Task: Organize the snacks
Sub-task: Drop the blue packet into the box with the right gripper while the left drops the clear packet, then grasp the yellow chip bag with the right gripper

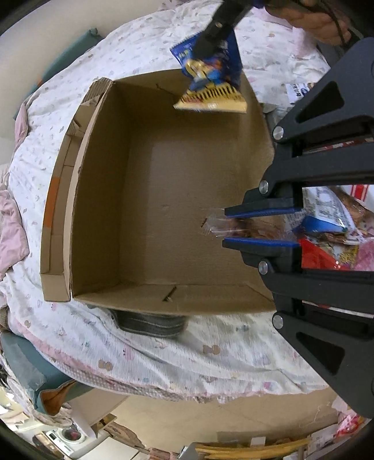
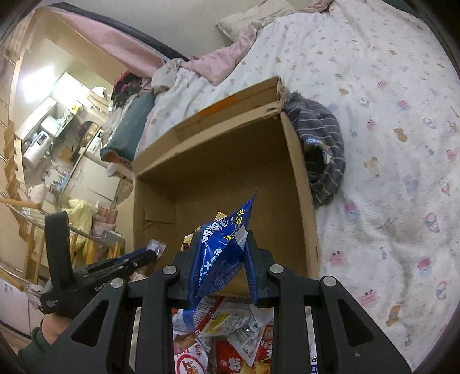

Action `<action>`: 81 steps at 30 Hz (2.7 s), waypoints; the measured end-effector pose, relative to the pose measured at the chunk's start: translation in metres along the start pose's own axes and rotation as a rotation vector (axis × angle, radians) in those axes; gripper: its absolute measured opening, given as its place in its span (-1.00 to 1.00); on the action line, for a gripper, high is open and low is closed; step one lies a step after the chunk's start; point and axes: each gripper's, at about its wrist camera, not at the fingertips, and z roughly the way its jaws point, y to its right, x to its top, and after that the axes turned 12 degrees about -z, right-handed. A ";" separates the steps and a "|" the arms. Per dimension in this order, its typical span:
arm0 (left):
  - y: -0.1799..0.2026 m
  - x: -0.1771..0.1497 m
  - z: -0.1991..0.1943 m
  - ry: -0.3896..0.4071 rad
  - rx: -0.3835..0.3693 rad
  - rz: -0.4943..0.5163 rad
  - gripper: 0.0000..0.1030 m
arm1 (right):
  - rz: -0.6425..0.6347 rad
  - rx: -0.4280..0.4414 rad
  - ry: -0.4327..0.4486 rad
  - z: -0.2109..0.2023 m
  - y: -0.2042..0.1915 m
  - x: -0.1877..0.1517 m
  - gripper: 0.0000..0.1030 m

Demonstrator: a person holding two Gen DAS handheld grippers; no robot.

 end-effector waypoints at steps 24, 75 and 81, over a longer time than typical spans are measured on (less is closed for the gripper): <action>0.011 0.007 0.007 0.036 -0.016 0.036 -0.69 | 0.031 0.013 -0.102 0.029 0.003 -0.006 -0.43; -0.052 -0.038 -0.072 0.110 -0.067 -0.102 0.39 | 0.015 0.044 0.024 -0.054 -0.023 -0.038 0.44; -0.048 -0.068 -0.091 0.101 -0.032 -0.086 0.39 | -0.041 0.047 0.043 -0.085 -0.048 -0.054 0.56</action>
